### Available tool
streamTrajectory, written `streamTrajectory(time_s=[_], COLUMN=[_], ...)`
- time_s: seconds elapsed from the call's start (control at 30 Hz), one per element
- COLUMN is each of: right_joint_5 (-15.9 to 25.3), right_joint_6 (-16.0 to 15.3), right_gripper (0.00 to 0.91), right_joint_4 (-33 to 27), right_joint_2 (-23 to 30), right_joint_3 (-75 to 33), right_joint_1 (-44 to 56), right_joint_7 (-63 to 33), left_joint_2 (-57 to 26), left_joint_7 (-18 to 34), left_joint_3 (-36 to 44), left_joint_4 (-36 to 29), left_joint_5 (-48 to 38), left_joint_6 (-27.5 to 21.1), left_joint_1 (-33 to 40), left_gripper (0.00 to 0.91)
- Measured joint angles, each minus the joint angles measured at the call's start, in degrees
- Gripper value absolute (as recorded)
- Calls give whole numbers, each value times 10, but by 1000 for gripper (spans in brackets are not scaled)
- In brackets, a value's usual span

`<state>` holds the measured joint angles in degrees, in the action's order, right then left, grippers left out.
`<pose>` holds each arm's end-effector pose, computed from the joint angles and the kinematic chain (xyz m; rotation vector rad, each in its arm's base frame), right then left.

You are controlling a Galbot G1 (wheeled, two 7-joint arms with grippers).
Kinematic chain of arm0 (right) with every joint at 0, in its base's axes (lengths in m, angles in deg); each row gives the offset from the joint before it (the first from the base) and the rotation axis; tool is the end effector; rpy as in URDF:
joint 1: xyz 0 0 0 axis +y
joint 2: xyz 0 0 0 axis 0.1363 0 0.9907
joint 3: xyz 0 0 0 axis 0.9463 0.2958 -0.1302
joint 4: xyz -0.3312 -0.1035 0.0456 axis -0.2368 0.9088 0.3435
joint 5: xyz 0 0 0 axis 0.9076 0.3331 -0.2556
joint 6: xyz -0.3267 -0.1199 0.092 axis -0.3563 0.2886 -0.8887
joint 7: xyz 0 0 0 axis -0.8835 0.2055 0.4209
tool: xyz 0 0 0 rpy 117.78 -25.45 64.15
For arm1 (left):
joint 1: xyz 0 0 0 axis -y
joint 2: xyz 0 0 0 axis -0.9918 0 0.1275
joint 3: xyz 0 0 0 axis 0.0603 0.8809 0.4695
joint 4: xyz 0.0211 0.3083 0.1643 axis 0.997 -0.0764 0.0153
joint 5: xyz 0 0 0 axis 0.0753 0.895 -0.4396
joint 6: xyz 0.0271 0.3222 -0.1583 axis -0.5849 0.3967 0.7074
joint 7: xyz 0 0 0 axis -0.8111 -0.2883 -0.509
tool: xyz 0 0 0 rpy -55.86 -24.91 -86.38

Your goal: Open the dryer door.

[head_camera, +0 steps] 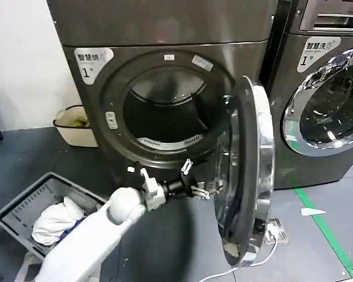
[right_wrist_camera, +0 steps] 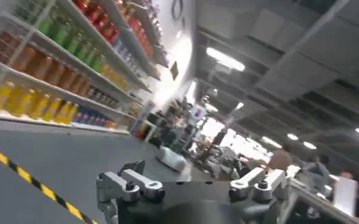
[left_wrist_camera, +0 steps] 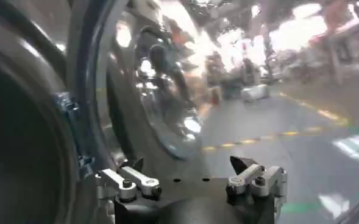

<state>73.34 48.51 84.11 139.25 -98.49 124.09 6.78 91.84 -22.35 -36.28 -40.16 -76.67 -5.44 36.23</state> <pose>-0.0683 -0.4603 -0.1644 -1.8498 -2.1536 0.7456 0.4185 -0.0813 -0.2274 1.6640 2.4483 0.3561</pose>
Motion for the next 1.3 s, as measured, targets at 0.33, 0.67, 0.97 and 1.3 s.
streamTrajectory(time_s=[0.33, 0.67, 0.97, 1.3], right_joint_5=[4, 3, 3, 5], right_joint_6=[-15, -21, -32, -30], right_gripper=[907, 907, 907, 907], right_joint_4=[-8, 9, 18, 11], right_joint_2=[0, 14, 24, 27], right_joint_3=[-24, -30, -37, -43], right_joint_1=[2, 2, 2, 4], right_joint_7=[5, 9, 8, 3], left_joint_2=[35, 75, 109, 153], left_joint_7=[1, 16, 39, 44], left_joint_3=[42, 74, 94, 103], left_joint_4=[24, 49, 77, 120], left_joint_5=[-1, 4, 8, 14], left_joint_6=[1, 3, 4, 5], left_joint_1=[37, 61, 87, 112], left_gripper=[907, 907, 907, 907])
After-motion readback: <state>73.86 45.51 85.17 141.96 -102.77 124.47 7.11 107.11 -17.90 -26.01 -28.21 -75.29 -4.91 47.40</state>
